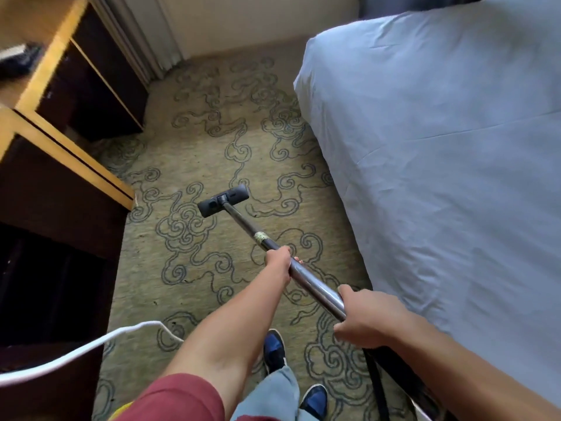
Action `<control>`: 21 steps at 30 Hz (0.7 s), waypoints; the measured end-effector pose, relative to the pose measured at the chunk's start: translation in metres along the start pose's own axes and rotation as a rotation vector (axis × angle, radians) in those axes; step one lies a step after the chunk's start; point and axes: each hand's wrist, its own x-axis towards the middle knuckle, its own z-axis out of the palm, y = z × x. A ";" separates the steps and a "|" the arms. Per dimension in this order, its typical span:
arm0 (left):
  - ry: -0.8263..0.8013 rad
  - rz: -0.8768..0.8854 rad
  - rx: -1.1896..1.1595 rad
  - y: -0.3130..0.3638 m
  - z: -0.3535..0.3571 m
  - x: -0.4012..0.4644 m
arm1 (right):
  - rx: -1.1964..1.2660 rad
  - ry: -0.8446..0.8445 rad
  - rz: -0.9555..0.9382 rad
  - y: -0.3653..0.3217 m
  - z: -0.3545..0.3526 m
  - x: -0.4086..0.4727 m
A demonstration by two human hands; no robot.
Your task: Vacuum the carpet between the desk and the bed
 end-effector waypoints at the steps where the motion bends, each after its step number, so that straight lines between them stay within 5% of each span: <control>1: -0.003 -0.003 -0.018 0.011 -0.007 0.004 | -0.003 0.012 -0.012 -0.009 -0.006 0.008; 11: -0.067 -0.028 -0.178 0.068 -0.059 0.006 | -0.073 0.074 -0.030 -0.118 -0.050 0.106; 18: -0.123 -0.053 -0.227 0.080 -0.106 0.031 | 0.036 -0.060 -0.053 -0.146 -0.074 0.157; 21: 0.105 0.031 -0.101 0.069 -0.161 0.039 | -0.022 -0.084 -0.081 -0.152 -0.079 0.171</control>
